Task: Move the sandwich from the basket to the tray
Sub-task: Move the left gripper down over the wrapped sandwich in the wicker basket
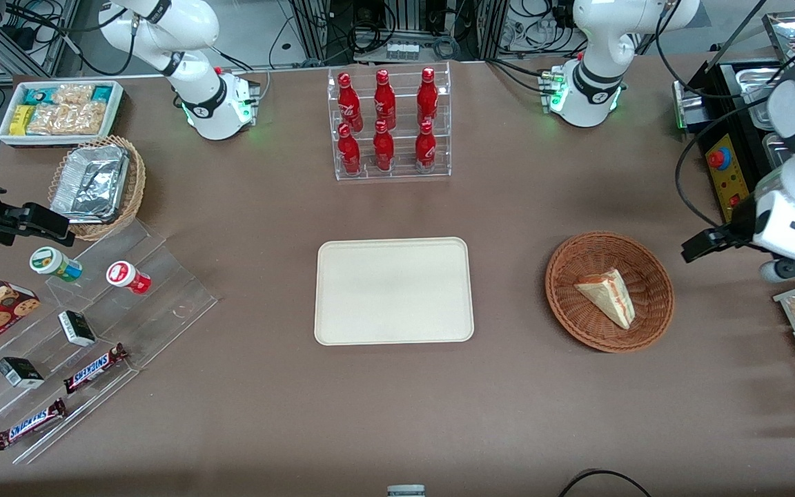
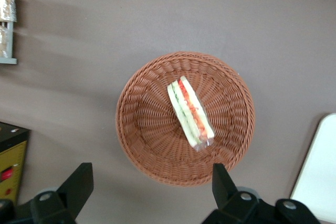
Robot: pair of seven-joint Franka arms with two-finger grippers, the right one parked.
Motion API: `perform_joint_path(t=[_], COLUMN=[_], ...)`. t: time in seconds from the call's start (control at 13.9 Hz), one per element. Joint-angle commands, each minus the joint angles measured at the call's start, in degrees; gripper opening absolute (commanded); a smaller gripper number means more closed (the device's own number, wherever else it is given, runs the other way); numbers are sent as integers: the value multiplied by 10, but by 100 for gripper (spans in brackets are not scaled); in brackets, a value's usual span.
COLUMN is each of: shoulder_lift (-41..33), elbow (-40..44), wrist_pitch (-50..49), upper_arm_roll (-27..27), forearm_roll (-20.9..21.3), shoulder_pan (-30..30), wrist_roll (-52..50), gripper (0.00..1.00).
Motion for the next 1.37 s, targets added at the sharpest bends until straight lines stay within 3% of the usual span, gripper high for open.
perform_joint_path(t=[0.0,0.29,0.5,1.29], shoulder_lift=[-44,-39,-13,72], elbow=[-96,-170,-179,-223], wrist_pitch=[80,186,224,359], upper_arm_roll=[2,-17,-41,-59], forearm_roll=[-1,0,0,1], shoulder_pan=[-6,-9,-10,-11], wrist_roll=[-68,-184,-246,-292], gripper=[100,100,100,100])
